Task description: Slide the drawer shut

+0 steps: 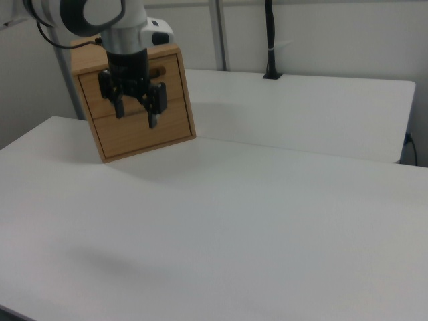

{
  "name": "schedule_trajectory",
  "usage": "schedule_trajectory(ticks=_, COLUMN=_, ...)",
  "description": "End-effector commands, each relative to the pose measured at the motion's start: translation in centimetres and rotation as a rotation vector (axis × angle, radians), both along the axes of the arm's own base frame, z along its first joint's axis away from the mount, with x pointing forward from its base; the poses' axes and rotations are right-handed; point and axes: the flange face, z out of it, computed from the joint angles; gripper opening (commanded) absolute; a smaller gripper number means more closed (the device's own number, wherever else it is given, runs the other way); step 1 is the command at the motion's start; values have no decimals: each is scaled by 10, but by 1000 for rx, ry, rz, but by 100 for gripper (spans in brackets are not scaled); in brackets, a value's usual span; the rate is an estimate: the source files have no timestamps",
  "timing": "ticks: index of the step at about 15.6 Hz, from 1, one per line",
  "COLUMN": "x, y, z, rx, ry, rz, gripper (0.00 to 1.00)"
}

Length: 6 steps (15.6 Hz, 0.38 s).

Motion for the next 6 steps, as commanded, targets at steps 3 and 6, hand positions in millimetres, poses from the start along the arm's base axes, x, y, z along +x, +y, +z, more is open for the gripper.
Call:
schedule_trajectory(ticks=3, x=-18, y=-13, z=-7, rx=-59, ry=49, rz=-2, gripper=100)
schedule_trajectory(ticks=6, x=-15, y=-14, z=-5, rx=-65, ry=47, rz=-7, gripper=100)
